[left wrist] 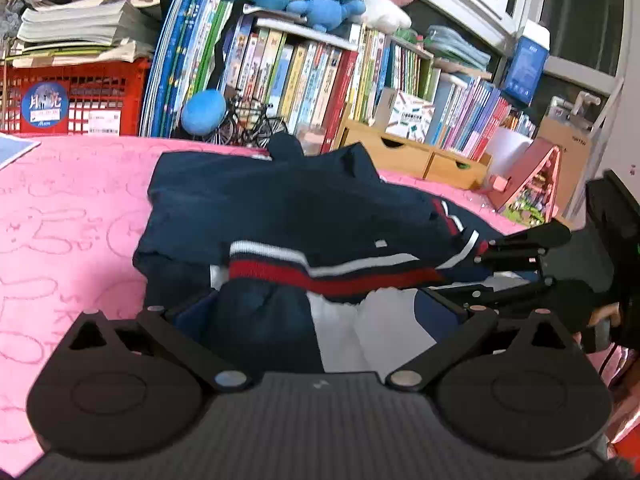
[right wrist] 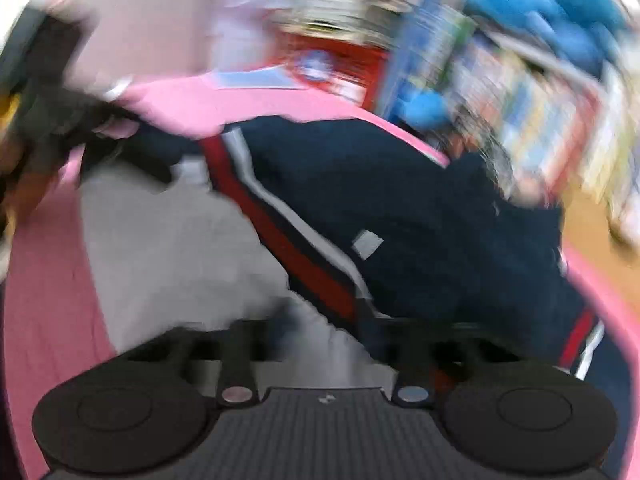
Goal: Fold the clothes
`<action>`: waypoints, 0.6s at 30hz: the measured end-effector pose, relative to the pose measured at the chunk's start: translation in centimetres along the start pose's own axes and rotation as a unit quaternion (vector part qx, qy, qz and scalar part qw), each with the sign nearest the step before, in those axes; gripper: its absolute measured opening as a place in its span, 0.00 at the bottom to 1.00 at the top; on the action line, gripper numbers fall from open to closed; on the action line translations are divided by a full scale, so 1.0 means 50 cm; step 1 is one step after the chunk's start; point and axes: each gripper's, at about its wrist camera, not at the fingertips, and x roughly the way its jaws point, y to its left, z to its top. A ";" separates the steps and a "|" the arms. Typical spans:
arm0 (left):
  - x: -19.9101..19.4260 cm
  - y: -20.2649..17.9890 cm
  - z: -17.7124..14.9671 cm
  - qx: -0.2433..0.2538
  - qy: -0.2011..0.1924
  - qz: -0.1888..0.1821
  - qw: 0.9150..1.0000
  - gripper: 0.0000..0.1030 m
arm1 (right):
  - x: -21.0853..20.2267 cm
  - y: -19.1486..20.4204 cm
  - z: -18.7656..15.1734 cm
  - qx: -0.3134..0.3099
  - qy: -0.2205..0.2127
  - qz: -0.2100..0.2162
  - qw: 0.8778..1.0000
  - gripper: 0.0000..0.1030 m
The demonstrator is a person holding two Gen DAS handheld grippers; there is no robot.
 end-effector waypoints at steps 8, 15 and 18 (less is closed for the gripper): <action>0.002 0.009 0.016 -0.010 -0.021 0.001 1.000 1.00 | -0.024 0.064 0.030 -0.098 -0.077 -0.139 0.982 0.13; 0.070 0.045 0.012 -0.024 0.043 0.056 0.997 1.00 | 0.060 0.088 0.014 -0.116 -0.061 -0.151 0.980 0.13; 0.078 0.039 0.010 -0.012 0.051 0.072 0.996 1.00 | 0.056 0.090 0.000 -0.097 -0.049 -0.121 0.987 0.16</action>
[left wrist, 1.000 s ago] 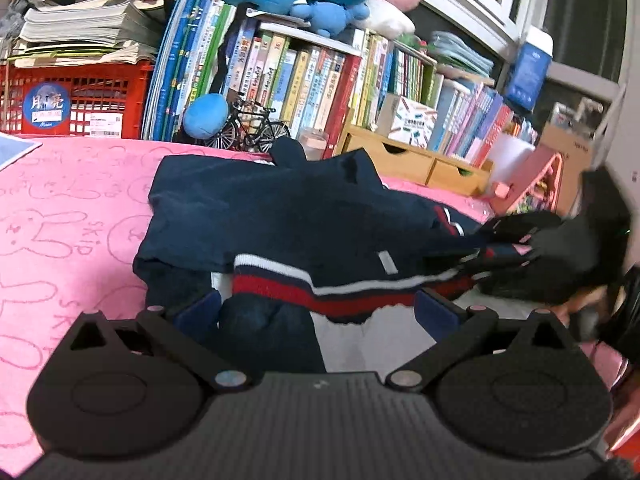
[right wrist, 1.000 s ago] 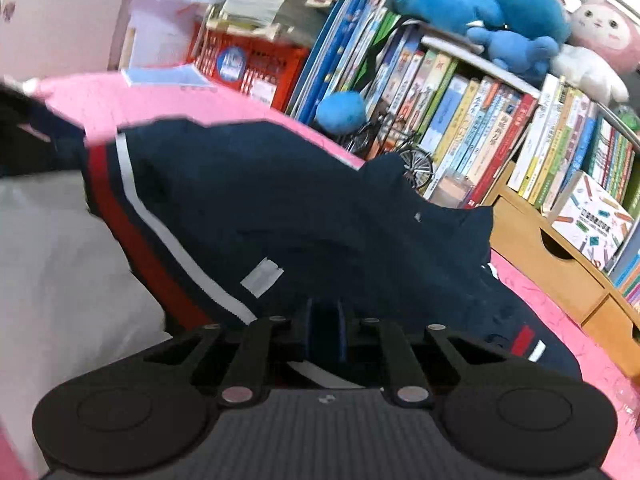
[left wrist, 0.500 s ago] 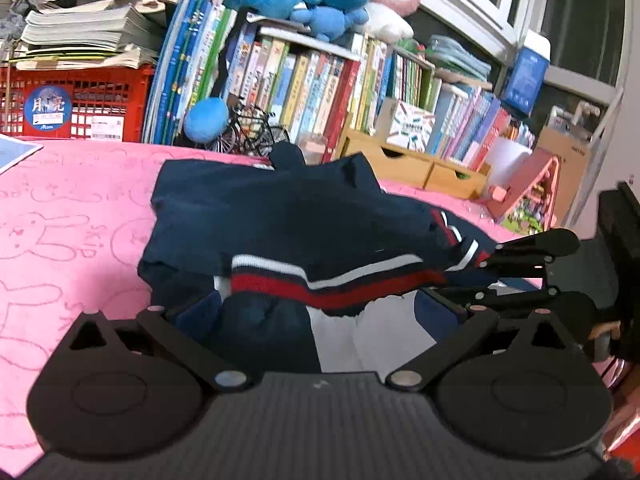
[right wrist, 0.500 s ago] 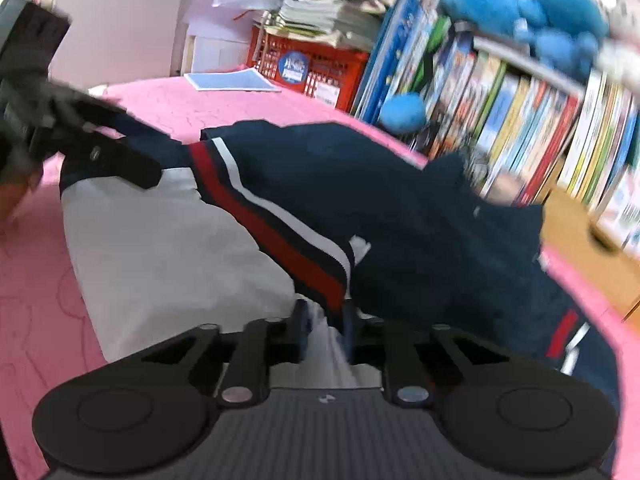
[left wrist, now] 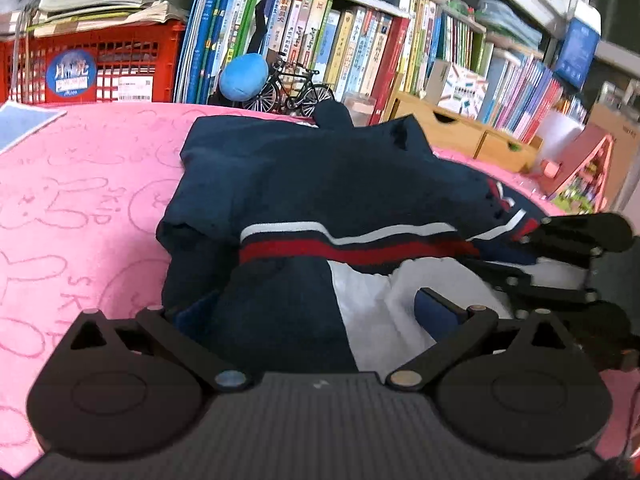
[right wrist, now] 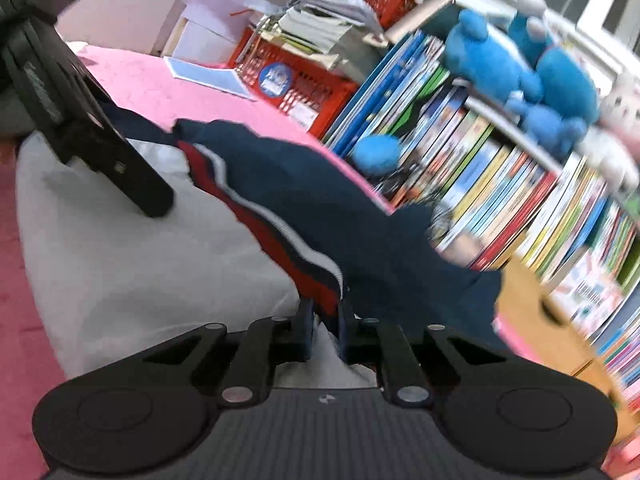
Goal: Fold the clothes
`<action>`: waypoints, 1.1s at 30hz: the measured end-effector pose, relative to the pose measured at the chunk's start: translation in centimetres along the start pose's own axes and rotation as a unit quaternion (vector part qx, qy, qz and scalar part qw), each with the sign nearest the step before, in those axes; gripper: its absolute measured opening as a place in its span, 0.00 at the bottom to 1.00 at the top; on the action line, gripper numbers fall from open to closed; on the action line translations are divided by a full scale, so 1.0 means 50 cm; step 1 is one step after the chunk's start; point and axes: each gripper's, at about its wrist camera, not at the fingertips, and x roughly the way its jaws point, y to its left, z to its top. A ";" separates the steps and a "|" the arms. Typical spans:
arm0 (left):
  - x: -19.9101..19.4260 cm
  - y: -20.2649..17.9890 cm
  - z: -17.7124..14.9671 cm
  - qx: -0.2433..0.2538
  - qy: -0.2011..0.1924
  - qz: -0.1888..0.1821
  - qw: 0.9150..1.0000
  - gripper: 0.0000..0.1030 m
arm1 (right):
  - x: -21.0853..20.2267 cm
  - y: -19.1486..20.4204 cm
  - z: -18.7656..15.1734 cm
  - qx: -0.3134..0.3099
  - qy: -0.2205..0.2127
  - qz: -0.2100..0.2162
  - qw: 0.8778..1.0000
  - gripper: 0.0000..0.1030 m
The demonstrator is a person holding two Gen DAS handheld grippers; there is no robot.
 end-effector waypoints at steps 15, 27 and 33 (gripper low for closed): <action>0.057 -0.165 0.042 0.075 0.008 0.006 0.997 1.00 | -0.025 -0.046 -0.012 0.101 -0.012 0.046 0.994 0.21; 0.122 -0.175 0.024 0.092 0.022 0.053 0.994 1.00 | -0.085 -0.222 -0.090 0.202 0.030 -0.044 0.978 0.56; 0.120 -0.174 0.026 0.091 0.020 0.051 0.994 1.00 | -0.025 -0.221 -0.097 0.193 0.084 -0.057 0.976 0.04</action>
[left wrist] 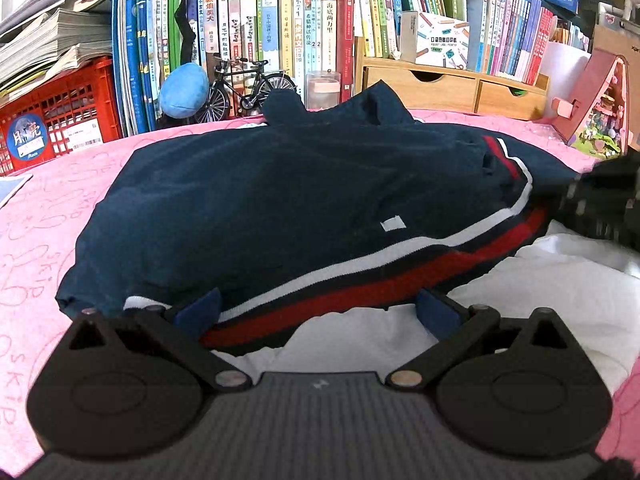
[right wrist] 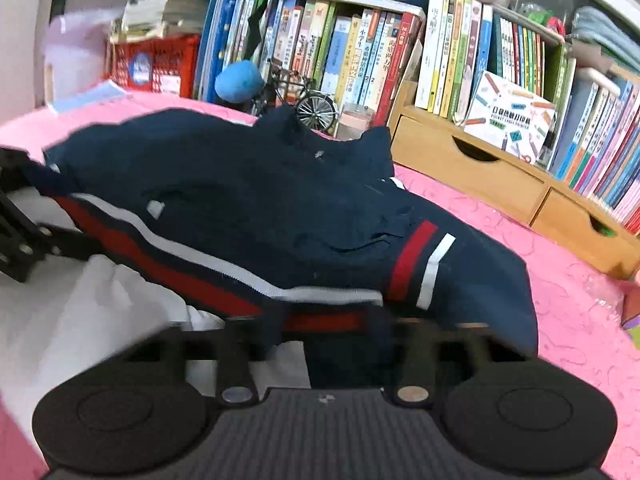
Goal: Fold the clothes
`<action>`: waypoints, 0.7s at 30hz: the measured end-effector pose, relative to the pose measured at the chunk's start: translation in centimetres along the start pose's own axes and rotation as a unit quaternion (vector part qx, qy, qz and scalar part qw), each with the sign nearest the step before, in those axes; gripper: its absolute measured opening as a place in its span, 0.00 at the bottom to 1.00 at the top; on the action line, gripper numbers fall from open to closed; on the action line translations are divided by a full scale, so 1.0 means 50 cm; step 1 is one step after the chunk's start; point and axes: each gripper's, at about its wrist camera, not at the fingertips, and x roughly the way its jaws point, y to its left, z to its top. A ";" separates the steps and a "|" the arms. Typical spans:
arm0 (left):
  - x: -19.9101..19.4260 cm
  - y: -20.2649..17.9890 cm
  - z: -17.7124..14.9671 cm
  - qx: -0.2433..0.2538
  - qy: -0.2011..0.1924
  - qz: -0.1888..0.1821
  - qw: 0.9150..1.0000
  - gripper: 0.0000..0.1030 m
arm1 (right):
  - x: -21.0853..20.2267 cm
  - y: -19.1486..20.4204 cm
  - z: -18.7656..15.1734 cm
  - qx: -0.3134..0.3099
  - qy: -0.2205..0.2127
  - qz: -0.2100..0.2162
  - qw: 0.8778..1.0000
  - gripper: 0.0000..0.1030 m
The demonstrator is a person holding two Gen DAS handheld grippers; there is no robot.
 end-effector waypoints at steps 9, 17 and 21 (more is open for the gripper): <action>0.001 -0.001 -0.001 -0.001 -0.001 0.000 1.000 1.00 | -0.028 -0.085 0.017 0.072 -0.030 0.007 0.997 0.12; 0.002 -0.001 -0.002 0.000 -0.001 0.000 1.000 1.00 | 0.016 -0.091 -0.016 0.124 0.036 0.059 0.990 0.31; 0.002 -0.002 -0.002 -0.001 -0.001 -0.001 1.000 1.00 | -0.046 -0.041 0.003 0.053 -0.051 0.006 0.997 0.15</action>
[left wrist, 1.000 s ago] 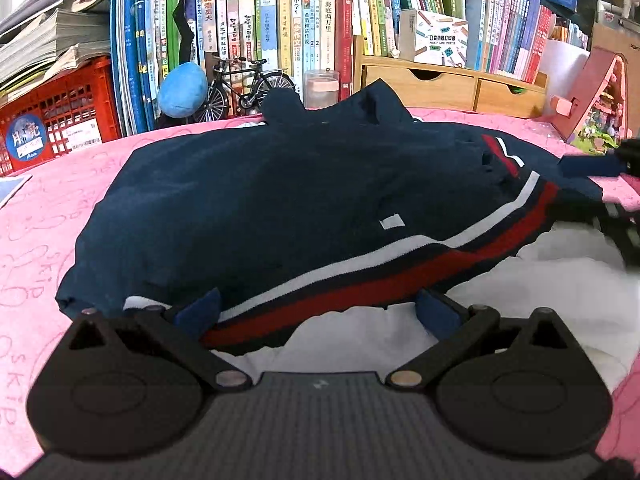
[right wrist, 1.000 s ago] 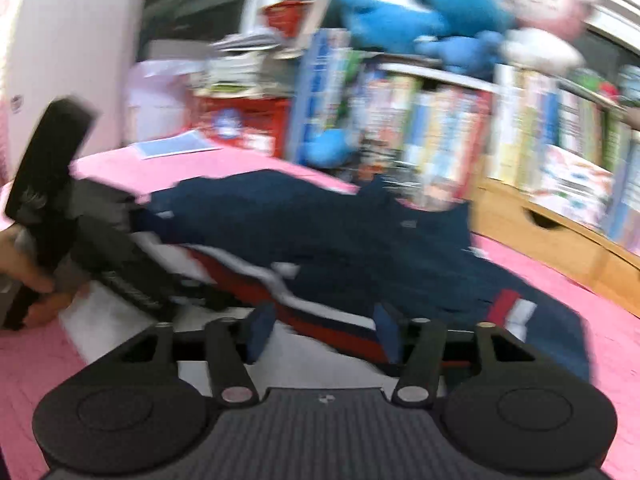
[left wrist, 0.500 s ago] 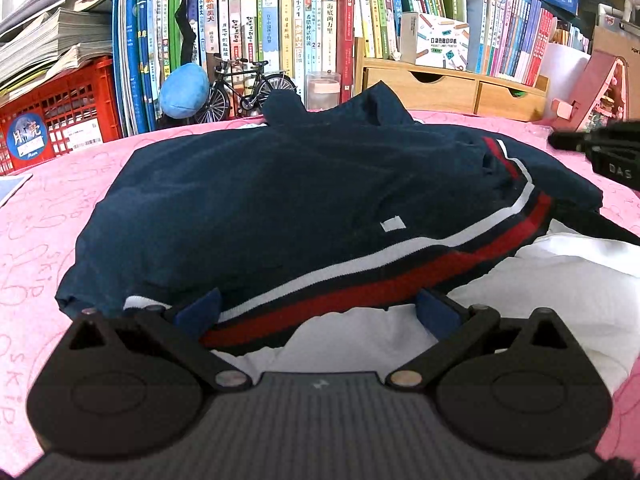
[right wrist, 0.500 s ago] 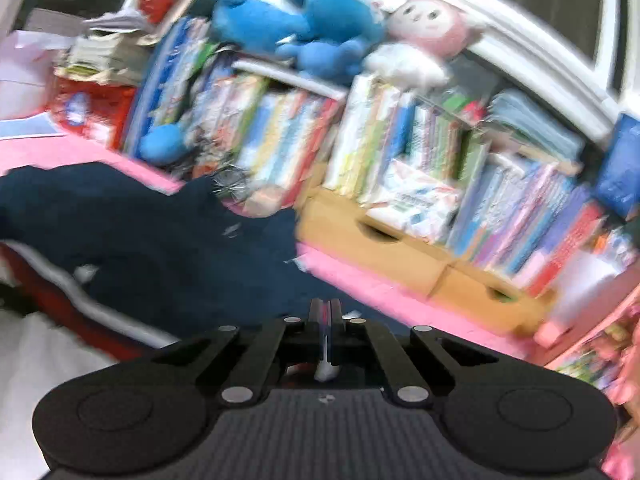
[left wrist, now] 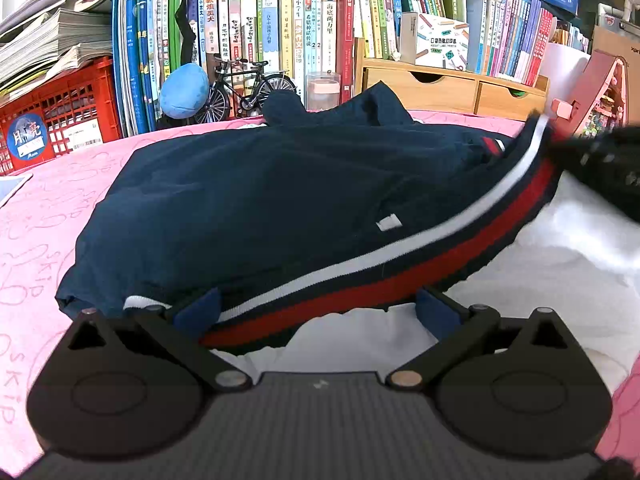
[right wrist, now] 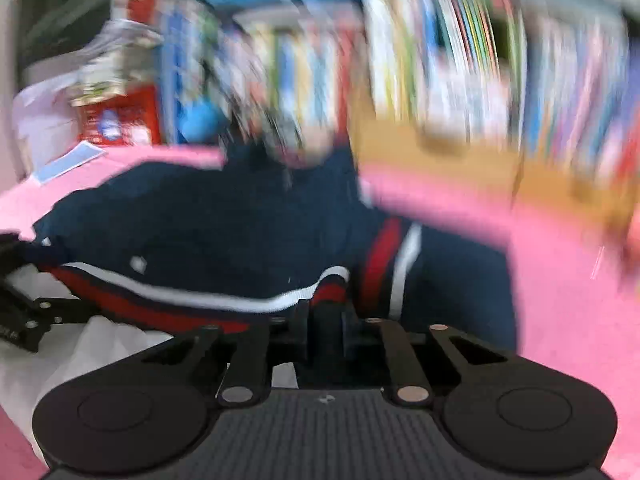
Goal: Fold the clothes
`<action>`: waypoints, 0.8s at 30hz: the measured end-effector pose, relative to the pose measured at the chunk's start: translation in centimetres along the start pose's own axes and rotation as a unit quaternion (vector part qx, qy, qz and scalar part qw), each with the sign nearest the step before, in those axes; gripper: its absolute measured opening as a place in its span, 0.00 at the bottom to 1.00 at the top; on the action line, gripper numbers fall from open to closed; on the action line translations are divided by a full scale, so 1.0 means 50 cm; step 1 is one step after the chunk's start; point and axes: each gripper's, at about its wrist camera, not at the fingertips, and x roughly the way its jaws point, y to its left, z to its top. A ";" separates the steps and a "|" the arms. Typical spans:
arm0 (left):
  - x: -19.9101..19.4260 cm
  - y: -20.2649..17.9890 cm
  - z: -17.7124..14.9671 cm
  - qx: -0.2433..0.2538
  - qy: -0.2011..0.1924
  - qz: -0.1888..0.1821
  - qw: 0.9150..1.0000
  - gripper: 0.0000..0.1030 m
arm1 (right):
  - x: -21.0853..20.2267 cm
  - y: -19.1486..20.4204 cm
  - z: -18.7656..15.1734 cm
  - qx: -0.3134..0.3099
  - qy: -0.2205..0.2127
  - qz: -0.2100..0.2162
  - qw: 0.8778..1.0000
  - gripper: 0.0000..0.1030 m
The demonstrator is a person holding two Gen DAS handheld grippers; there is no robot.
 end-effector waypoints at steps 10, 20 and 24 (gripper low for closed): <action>-0.011 0.002 -0.004 0.012 0.001 -0.008 1.000 1.00 | 0.079 0.017 -0.050 -0.055 0.041 -0.041 0.997 0.19; -0.189 0.157 -0.048 -0.096 -0.060 -0.096 0.989 1.00 | 0.017 -0.076 -0.035 0.032 0.032 0.002 0.999 0.50; -0.134 0.235 -0.046 -0.160 -0.014 -0.106 0.981 1.00 | 0.044 -0.111 -0.040 0.091 0.040 0.037 0.994 0.66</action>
